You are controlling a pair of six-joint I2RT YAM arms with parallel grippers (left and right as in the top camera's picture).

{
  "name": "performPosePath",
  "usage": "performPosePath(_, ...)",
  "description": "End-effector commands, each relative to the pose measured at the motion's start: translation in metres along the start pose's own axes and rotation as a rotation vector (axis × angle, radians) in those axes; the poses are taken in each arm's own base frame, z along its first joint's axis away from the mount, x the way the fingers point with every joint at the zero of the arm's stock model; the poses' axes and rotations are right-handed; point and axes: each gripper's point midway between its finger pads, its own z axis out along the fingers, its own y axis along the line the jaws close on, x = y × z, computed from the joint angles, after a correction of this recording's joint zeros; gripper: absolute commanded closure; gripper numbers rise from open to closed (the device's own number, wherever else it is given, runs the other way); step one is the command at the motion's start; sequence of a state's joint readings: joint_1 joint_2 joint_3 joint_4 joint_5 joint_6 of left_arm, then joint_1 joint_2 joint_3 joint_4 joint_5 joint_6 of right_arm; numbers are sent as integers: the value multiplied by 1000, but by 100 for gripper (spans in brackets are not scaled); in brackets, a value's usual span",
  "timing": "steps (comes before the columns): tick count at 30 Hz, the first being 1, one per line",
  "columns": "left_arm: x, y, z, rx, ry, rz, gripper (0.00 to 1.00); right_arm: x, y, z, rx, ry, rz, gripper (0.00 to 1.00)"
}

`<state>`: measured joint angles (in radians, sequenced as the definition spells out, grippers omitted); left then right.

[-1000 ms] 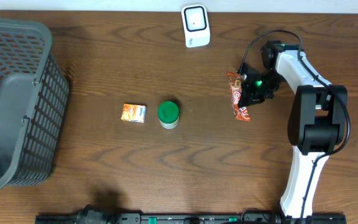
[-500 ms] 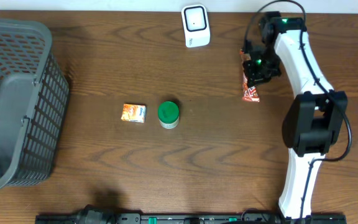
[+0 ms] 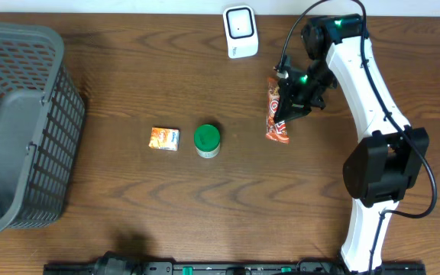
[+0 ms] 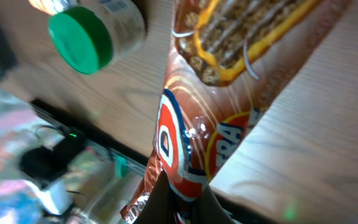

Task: Scan the item barcode

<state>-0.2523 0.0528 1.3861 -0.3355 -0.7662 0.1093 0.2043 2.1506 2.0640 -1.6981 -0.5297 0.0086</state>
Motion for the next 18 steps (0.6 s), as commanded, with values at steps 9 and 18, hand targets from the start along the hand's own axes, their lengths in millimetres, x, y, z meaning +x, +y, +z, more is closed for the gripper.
performPosePath(9,-2,3,-2,-7,-7,10,2,4,51,-11,-284,72,523,99)
performPosePath(18,-2,3,-2,-7,-7,10,2,4,64,-15,-348,140,769,99)
